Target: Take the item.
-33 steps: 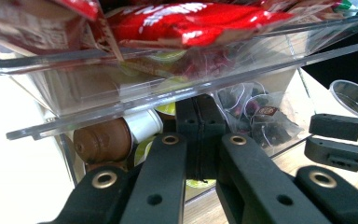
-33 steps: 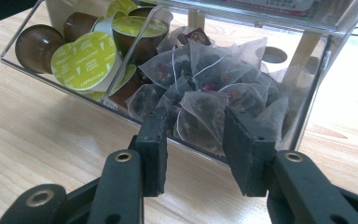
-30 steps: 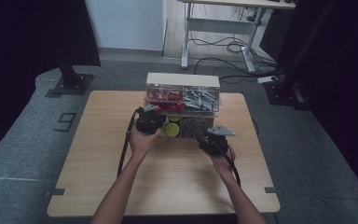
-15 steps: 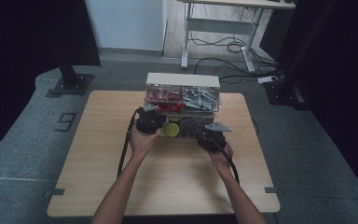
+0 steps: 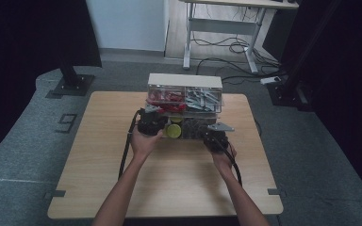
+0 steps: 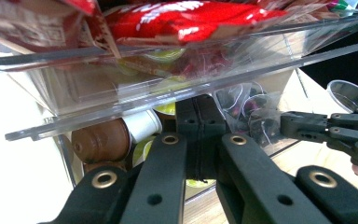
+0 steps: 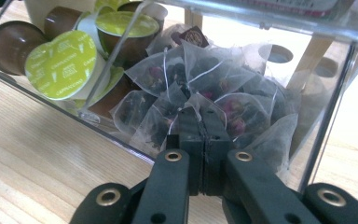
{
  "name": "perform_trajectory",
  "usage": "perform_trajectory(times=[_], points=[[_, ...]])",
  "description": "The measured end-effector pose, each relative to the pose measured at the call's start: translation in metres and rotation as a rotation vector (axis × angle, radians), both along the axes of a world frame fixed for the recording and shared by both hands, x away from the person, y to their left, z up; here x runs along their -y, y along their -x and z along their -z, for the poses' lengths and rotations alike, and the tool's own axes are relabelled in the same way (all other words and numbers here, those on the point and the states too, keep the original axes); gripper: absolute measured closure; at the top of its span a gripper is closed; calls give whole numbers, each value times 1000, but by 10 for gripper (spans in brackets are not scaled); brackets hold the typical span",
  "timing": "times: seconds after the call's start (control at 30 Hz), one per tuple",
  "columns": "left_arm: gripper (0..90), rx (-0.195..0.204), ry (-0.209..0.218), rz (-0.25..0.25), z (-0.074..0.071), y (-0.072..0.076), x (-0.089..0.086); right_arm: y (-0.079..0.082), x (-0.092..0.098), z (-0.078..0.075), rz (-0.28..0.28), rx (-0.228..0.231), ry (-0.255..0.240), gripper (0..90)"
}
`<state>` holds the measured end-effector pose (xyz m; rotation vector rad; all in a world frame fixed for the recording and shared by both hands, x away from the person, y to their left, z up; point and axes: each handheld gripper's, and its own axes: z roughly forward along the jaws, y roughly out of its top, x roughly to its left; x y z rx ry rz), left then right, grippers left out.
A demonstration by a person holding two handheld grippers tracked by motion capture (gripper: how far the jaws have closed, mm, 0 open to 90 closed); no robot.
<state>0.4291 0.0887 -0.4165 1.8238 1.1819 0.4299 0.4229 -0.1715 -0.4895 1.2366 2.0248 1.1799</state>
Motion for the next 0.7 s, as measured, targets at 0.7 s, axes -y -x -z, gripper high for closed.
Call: perform_trajectory(times=[0.7], points=[[900, 0, 10, -8, 1, 1, -3, 25, 5, -40, -66, 95, -50, 891]])
